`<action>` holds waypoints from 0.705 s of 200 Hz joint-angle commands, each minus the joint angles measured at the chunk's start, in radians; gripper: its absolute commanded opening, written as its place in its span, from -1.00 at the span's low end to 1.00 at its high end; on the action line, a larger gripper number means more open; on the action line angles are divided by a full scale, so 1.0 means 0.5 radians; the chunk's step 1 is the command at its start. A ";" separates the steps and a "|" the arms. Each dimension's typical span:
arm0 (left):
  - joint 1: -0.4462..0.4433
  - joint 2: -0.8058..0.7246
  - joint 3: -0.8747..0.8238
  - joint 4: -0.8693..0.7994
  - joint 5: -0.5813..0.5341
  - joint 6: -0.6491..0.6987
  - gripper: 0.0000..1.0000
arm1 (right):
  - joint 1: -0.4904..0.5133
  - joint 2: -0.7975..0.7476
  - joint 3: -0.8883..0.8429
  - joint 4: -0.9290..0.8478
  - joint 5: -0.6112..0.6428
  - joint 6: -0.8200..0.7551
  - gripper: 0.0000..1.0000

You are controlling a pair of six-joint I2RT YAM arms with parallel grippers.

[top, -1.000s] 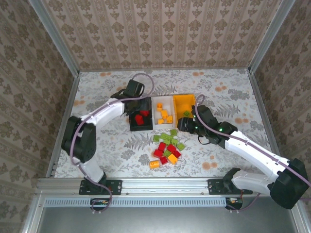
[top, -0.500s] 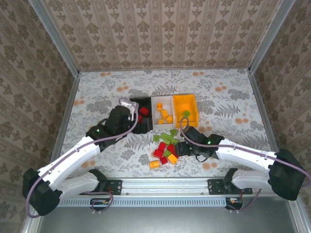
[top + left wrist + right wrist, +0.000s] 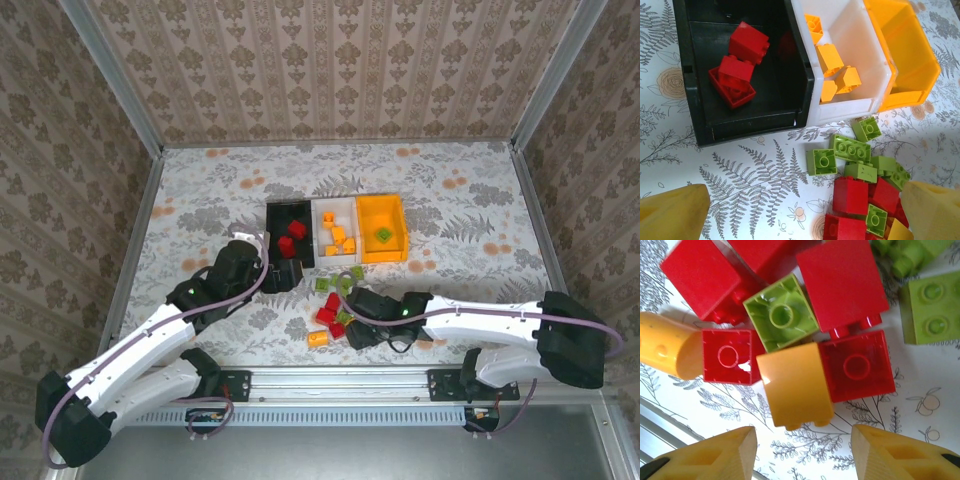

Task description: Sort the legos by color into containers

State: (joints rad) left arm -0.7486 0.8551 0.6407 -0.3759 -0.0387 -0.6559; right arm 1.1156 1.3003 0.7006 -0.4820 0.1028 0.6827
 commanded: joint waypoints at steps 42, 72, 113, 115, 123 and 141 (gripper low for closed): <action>-0.001 -0.045 -0.007 -0.086 -0.070 -0.032 1.00 | 0.026 0.166 0.142 -0.088 0.161 -0.045 0.13; 0.009 -0.050 -0.020 -0.090 -0.082 -0.033 1.00 | 0.055 0.268 0.169 -0.092 0.181 -0.070 0.13; 0.019 -0.067 -0.018 -0.108 -0.100 -0.032 1.00 | 0.095 0.379 0.226 -0.162 0.244 -0.081 0.02; 0.020 -0.066 -0.019 -0.111 -0.100 -0.029 1.00 | 0.095 0.385 0.227 -0.166 0.250 -0.080 0.02; 0.025 -0.070 -0.017 -0.116 -0.100 -0.029 1.00 | 0.099 0.409 0.236 -0.183 0.270 -0.077 0.01; 0.026 -0.079 -0.019 -0.124 -0.099 -0.032 1.00 | 0.111 0.452 0.252 -0.204 0.291 -0.075 0.01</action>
State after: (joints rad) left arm -0.7444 0.8360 0.6395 -0.4217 -0.0731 -0.6594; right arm 1.1595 1.4860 0.8074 -0.5220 0.2077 0.6537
